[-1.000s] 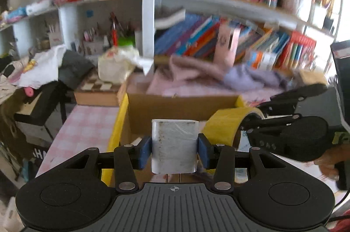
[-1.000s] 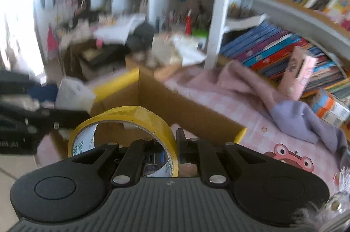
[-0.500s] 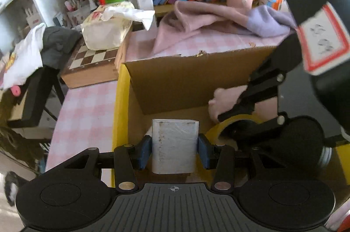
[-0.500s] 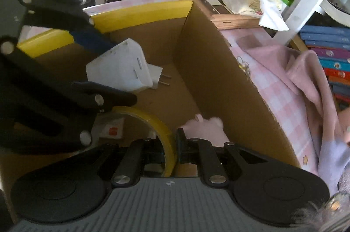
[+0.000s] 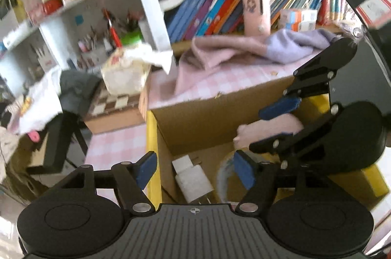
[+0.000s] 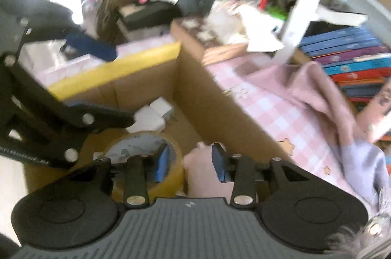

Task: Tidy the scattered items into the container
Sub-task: 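Open both grippers to drop the charger and tape roll into the box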

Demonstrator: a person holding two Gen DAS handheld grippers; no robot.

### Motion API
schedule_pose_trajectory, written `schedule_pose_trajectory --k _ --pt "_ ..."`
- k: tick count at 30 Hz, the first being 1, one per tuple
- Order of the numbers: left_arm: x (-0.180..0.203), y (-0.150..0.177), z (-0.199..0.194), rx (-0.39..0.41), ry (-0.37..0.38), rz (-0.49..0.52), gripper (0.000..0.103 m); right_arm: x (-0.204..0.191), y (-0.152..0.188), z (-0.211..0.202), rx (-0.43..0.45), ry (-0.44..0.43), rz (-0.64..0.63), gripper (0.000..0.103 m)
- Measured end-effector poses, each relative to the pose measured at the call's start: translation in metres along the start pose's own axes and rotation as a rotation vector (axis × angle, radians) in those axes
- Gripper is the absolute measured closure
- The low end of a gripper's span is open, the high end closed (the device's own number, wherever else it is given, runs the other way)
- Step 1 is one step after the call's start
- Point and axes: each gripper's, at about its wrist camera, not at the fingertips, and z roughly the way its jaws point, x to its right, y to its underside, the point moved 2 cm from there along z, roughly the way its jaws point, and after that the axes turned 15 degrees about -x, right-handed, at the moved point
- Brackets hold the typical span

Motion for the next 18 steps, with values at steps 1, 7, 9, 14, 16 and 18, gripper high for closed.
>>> schedule_pose_trajectory --k 1,7,9,14,16,18 --pt "0.002 0.003 -0.006 0.015 0.002 -0.002 0.03 0.0 0.003 -0.008 0.018 0.005 0.018 0.065" --pt "0.009 0.026 -0.043 0.087 0.035 -0.036 0.028 -0.01 0.025 -0.046 0.11 0.061 0.095 0.064" --pt "0.01 0.034 -0.054 0.11 0.047 -0.051 0.028 -0.015 0.034 -0.06 0.137 0.08 0.12 0.064" --pt "0.012 0.059 -0.081 0.165 0.063 -0.119 0.027 -0.031 0.056 -0.089 0.194 0.124 0.166 0.064" --pt "0.014 0.068 -0.09 0.178 0.068 -0.135 0.027 -0.036 0.067 -0.098 0.211 0.138 0.195 0.064" --pt "0.016 0.078 -0.101 0.194 0.064 -0.136 0.027 -0.043 0.08 -0.111 0.23 0.157 0.231 0.064"
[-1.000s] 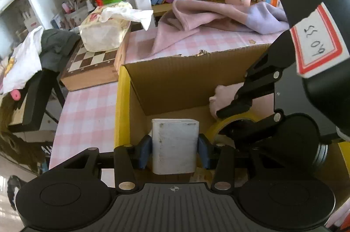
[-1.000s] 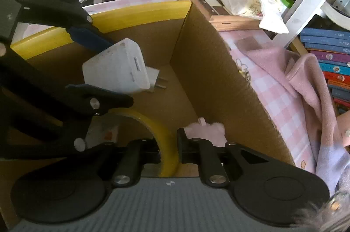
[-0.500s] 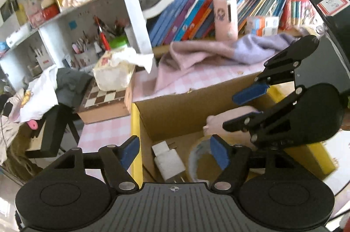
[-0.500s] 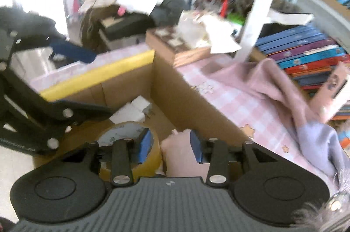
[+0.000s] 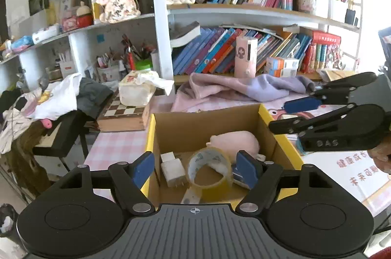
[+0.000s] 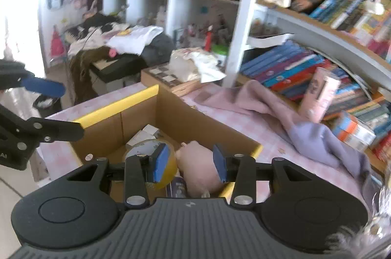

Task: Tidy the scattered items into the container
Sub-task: 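Open both grippers to drop the charger and tape roll into the box, then withdraw both tools from the box toward the blue item and white cube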

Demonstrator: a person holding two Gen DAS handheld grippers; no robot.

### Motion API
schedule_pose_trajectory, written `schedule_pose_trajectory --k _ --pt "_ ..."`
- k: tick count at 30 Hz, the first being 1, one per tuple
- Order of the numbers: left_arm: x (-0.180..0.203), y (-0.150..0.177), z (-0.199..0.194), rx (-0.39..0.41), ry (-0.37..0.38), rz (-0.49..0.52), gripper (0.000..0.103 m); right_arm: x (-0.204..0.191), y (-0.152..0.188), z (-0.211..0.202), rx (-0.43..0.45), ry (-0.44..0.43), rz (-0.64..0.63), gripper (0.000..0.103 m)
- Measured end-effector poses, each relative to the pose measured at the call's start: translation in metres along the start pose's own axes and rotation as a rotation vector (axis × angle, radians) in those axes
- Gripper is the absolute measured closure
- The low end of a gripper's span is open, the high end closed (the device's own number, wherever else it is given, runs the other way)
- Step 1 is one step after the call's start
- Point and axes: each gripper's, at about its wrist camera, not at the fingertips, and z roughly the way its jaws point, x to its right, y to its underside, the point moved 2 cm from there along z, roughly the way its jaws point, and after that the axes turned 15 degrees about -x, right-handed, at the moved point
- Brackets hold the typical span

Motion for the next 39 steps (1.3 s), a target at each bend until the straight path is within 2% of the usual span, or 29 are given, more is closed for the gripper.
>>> schedule_pose_trajectory --k 7,14,21,25,29,35,39 --pt "0.007 0.031 -0.039 0.05 -0.024 0.006 0.024 -0.005 0.039 -0.052 0.058 0.093 0.116 0.064" --pt "0.016 0.066 -0.06 0.039 -0.01 -0.04 0.023 -0.021 0.085 -0.092 0.088 0.148 0.19 0.057" --pt "0.019 0.101 -0.073 0.019 -0.022 -0.104 0.022 -0.041 0.135 -0.101 0.033 0.147 0.277 0.057" --pt "0.029 0.117 -0.079 0.001 -0.008 -0.087 0.022 -0.052 0.154 -0.106 0.009 0.141 0.304 0.056" --pt "0.044 0.13 -0.081 -0.013 0.02 -0.052 0.022 -0.068 0.17 -0.111 -0.007 0.118 0.324 0.051" --pt "0.057 0.141 -0.077 -0.05 0.038 -0.059 0.022 -0.09 0.181 -0.113 -0.047 0.1 0.269 0.044" --pt "0.068 0.147 -0.07 -0.087 0.046 -0.034 0.018 -0.1 0.187 -0.114 -0.067 0.104 0.228 0.038"
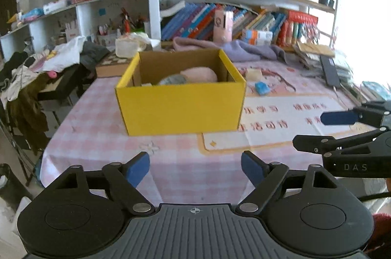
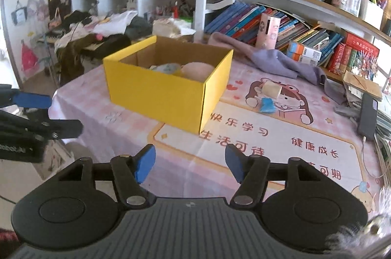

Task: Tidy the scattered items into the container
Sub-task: 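Withdraw both tools from the box toward the blue item and white cube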

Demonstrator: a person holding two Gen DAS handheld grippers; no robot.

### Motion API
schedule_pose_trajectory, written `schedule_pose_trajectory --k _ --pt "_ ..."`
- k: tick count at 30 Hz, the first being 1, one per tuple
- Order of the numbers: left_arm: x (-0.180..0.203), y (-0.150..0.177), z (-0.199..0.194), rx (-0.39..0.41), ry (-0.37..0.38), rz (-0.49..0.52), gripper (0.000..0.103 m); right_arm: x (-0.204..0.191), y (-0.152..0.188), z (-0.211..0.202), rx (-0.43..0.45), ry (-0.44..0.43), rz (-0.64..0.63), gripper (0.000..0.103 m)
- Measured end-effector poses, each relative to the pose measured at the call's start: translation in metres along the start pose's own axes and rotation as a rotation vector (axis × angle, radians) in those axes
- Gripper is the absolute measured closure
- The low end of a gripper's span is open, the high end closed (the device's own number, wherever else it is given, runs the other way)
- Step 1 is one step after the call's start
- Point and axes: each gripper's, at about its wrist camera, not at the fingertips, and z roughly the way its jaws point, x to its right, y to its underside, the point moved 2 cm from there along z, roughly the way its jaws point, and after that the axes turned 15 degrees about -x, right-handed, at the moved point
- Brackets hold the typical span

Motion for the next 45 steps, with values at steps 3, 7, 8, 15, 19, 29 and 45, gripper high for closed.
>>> schedule_pose_trajectory --k 3,7,8,15,19,29,45 --pt "0.007 0.002 0.003 -0.013 0.019 0.018 0.016 -0.001 0.004 -0.002 -0.008 0.015 -0.012 0.035" --pt "0.017 0.004 0.005 -0.023 0.041 0.052 0.015 0.003 0.012 -0.004 -0.028 0.036 0.001 0.031" --pt "0.02 0.005 0.006 -0.027 0.048 0.061 0.015 0.005 0.014 -0.004 -0.034 0.041 0.006 0.029" --pt "0.04 0.005 0.014 -0.053 0.092 0.123 0.014 0.014 0.024 -0.002 -0.07 0.091 0.025 0.024" --pt "0.05 0.003 0.018 -0.059 0.112 0.148 0.014 0.022 0.03 -0.001 -0.088 0.128 0.046 0.023" --pt "0.092 -0.014 0.035 -0.072 0.202 0.257 0.014 0.06 0.045 -0.01 -0.116 0.221 0.123 0.023" --pt "0.154 -0.051 0.077 -0.091 0.283 0.371 0.014 0.141 0.054 0.0 -0.163 0.282 0.284 0.023"
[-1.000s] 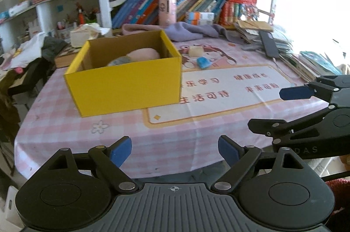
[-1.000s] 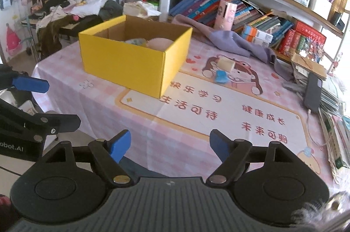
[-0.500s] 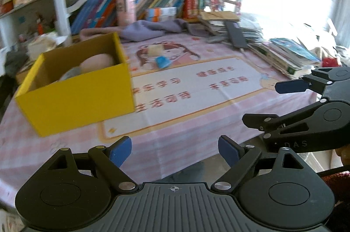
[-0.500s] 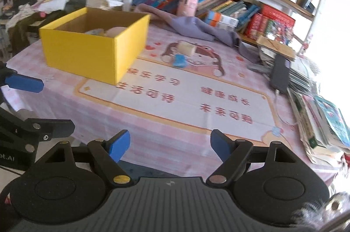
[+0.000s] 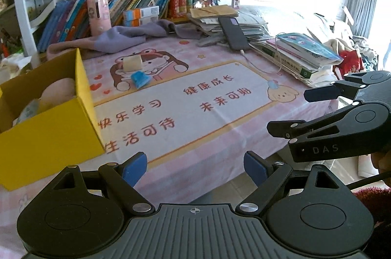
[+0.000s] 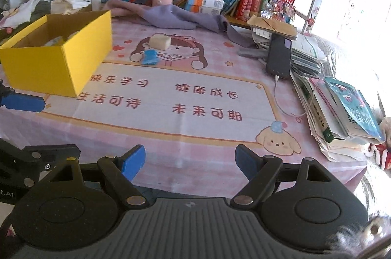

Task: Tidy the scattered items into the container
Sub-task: 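Withdraw both tools from the box toward the blue item and white cube, then grasp the small blue item with the left gripper while the right gripper grasps the white cube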

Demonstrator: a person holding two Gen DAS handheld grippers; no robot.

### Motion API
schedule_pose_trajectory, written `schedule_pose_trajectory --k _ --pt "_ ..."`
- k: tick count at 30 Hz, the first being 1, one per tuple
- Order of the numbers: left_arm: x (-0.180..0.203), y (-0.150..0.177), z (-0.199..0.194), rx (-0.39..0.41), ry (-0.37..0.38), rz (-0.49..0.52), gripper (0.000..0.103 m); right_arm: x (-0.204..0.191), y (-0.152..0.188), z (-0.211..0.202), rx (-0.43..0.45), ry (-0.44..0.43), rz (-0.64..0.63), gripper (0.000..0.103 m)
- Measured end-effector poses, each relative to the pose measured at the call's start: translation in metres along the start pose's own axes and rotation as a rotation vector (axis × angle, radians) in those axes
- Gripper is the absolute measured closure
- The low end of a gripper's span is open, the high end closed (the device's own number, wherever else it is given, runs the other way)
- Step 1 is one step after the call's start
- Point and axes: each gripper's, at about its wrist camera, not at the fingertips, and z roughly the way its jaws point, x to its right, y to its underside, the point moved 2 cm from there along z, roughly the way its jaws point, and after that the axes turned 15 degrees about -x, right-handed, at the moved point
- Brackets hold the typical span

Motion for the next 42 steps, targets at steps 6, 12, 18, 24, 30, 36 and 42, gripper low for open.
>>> schedule_pose_trajectory --k 6,12,18,24,30,36,42 --pt "-0.005 -0.024 0.022 -0.009 -0.013 -0.02 0.014 0.014 -0.024 0.021 0.002 -0.023 -0.01 0.025" --pt "-0.01 -0.056 0.056 -0.037 -0.017 -0.054 0.014 0.032 -0.052 0.051 -0.016 -0.045 -0.042 0.026" --pt "-0.018 -0.101 0.086 -0.057 -0.065 -0.106 0.014 0.065 -0.09 0.085 -0.033 -0.086 -0.039 0.026" --pt "-0.033 -0.145 0.105 -0.028 -0.16 -0.169 0.014 0.095 -0.135 0.108 0.008 -0.131 -0.062 0.027" --pt "-0.052 -0.181 0.128 -0.024 -0.256 -0.235 0.014 0.112 -0.189 0.135 0.071 -0.203 -0.103 0.027" --pt "-0.07 -0.201 0.16 -0.048 -0.279 -0.329 0.016 0.105 -0.246 0.167 0.094 -0.32 -0.179 0.029" --pt "-0.083 -0.209 0.198 -0.121 -0.317 -0.37 0.016 0.071 -0.284 0.204 0.154 -0.377 -0.354 0.032"
